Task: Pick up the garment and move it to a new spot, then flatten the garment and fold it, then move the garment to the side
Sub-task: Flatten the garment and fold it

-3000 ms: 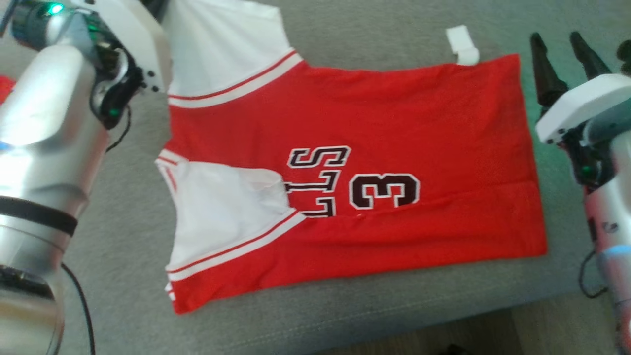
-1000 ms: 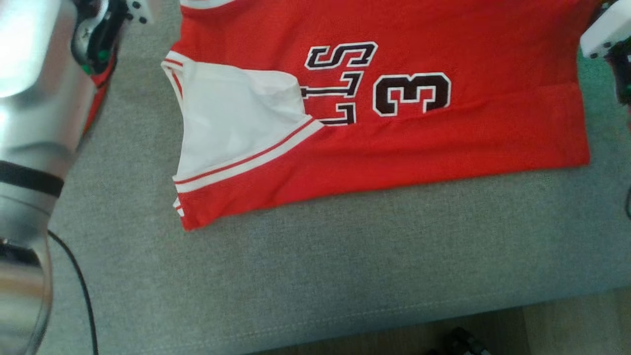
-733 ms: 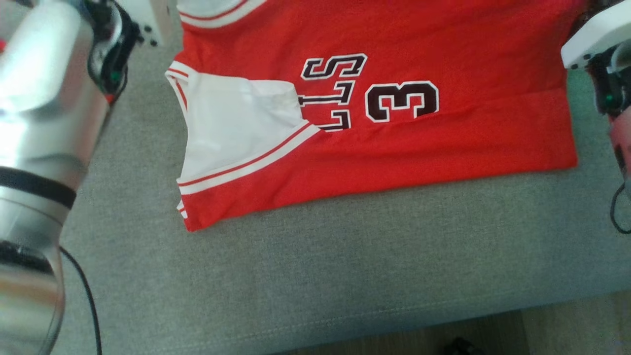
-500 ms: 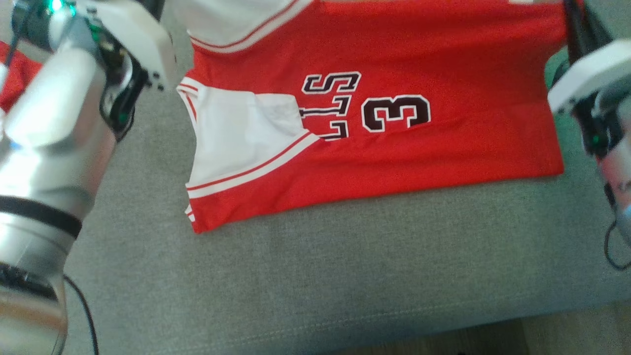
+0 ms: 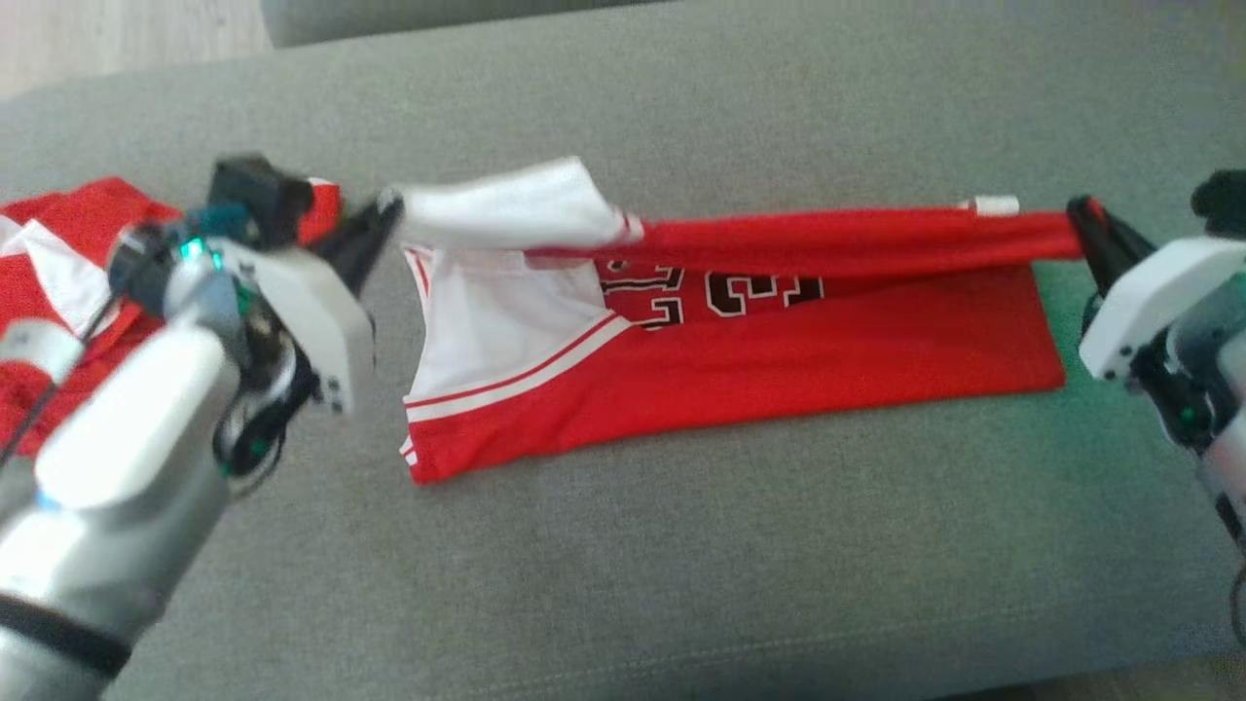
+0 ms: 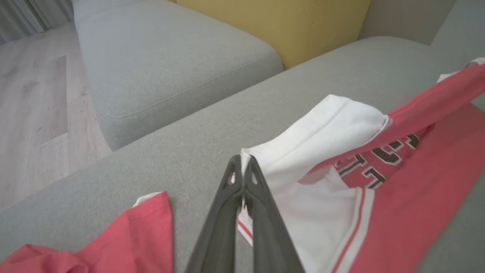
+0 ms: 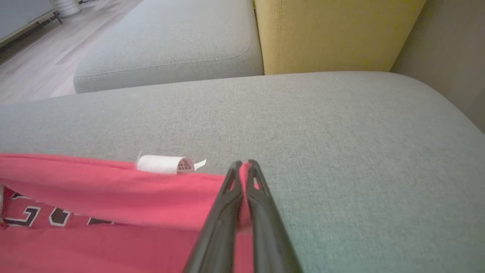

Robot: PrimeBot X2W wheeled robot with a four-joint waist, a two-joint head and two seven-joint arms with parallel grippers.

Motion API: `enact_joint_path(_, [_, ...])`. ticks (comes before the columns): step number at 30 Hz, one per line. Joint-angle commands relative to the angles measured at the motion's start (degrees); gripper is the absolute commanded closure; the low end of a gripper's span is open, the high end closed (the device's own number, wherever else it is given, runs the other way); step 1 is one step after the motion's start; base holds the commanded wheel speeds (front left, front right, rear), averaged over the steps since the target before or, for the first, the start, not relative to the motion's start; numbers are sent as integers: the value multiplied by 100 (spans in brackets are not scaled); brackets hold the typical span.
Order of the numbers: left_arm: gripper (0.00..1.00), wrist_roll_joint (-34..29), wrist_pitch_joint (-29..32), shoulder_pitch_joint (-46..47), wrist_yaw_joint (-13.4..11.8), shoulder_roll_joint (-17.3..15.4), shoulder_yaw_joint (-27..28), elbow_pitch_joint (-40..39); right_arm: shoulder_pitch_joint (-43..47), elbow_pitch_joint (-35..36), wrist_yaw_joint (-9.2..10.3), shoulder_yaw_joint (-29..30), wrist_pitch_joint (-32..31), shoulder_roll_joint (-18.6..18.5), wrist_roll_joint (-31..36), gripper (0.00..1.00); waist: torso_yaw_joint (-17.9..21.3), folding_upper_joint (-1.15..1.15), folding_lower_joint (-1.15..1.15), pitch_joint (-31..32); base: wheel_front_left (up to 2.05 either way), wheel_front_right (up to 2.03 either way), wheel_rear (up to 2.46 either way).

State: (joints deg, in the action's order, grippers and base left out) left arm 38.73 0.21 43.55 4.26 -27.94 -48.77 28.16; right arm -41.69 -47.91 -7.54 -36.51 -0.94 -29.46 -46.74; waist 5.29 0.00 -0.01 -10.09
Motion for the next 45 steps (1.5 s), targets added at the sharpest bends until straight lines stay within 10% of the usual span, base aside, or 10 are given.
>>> enact_joint_path(1, [100,75,106,69,-92,-360,205,-372,89,187,5,-47,-85,-223,-96,100,-28,0,1,94,0,0,0])
enact_joint_path(19, [100,423,1159,-1192,-638,-1064,-143,-2218,711,818,5,-224,-1262,-732,-446,100,-79,0,1,255,0,0,0])
enact_joint_path(20, [100,432,1221,-1232,-632,-1066,-198,-2228,749,823,5,-239,-1332,-729,-404,22,-85,0,1,239,0,0,0])
enact_joint_path(21, [100,433,1252,-1252,-626,-1060,-230,-2217,773,817,5,-242,-1391,-725,-403,0,-87,0,1,231,0,0,0])
enact_joint_path(22, [97,429,1270,-1267,-628,-1049,-257,-2200,794,817,5,-235,-1438,-721,-409,0,-90,0,1,226,0,0,0])
enact_joint_path(24, [2,363,1230,-1268,-662,-1022,-289,-2159,818,817,5,-198,-1512,-726,-419,0,-96,0,1,213,0,0,0])
enact_joint_path(32, [0,318,623,-1264,-942,-704,-84,-1894,733,965,5,299,-1211,-732,-344,0,-82,0,1,215,0,0,0])
enact_joint_path(45, [0,1070,-1495,-1635,-1595,379,1832,-2005,1088,1518,5,1553,1283,278,511,0,-88,0,1,402,0,0,0])
